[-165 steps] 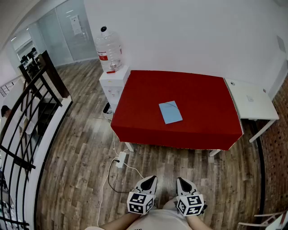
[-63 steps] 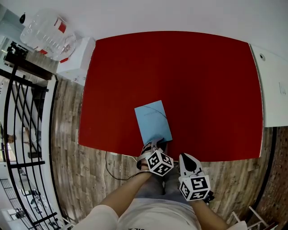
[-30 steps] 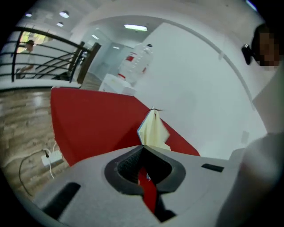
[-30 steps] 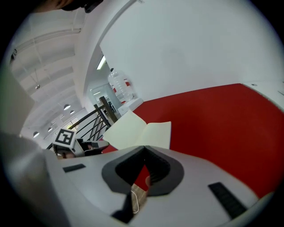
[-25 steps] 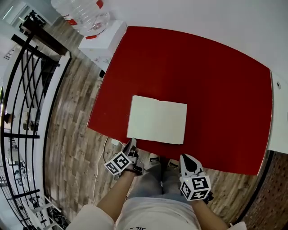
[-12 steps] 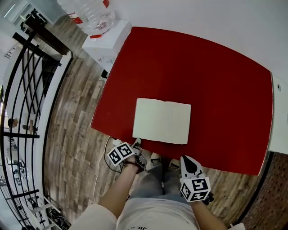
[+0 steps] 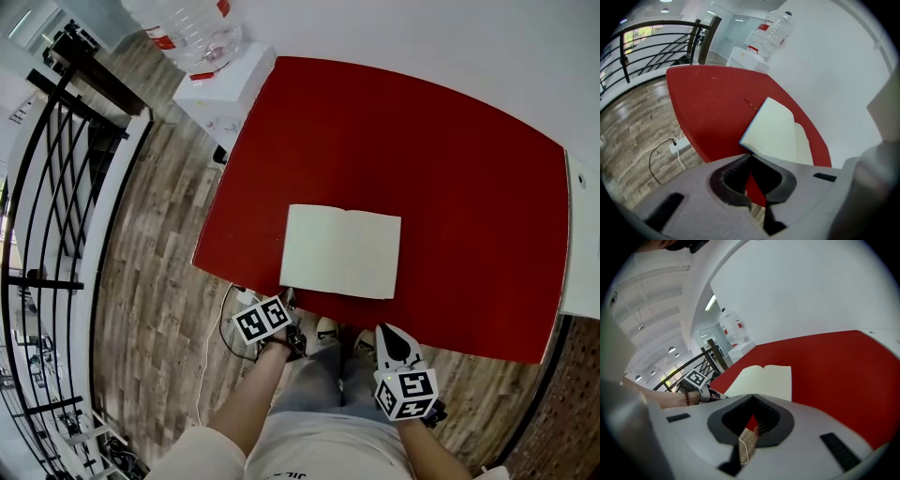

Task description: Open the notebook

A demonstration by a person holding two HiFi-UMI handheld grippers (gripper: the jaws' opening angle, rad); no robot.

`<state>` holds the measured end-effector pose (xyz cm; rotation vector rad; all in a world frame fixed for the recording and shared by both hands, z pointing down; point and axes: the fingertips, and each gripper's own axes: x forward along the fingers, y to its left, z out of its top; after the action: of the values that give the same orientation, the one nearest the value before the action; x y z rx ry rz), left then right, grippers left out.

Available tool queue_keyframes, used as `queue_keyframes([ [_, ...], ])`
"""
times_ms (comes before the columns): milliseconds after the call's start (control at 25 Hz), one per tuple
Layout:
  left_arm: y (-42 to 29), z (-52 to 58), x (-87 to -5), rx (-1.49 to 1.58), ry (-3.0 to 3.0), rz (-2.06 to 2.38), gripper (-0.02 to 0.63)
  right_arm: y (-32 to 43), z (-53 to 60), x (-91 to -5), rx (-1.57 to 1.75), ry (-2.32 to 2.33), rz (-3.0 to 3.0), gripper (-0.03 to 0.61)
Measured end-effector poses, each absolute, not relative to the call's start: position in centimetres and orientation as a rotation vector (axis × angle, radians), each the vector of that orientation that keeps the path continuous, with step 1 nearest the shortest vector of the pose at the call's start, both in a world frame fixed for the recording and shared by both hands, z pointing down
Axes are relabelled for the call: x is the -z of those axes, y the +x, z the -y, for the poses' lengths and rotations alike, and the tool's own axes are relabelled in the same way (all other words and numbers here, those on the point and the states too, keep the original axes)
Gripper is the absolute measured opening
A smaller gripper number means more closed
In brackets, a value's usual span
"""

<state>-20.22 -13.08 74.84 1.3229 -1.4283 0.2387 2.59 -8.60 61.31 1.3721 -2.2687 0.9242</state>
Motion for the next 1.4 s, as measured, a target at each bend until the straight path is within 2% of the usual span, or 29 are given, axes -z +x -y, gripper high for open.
queue_keyframes([
  [360,-19.9,11.5,-72.3,-0.391,1.495,1.418,0.009,1.9,9.2,-62.1,-0.879,1.357,2.247,0.006],
  [920,-9.1,8.8,-56.0,-0.462,2.126,1.31,0.006,3.5,9.2,-54.5,-0.78,1.429,2.251,0.006],
  [1400,-6.1,9.2,-53.5,-0.444,2.216,1.335,0.006,4.7,8.4,-52.8,-0.731,1.479,2.254,0.005],
])
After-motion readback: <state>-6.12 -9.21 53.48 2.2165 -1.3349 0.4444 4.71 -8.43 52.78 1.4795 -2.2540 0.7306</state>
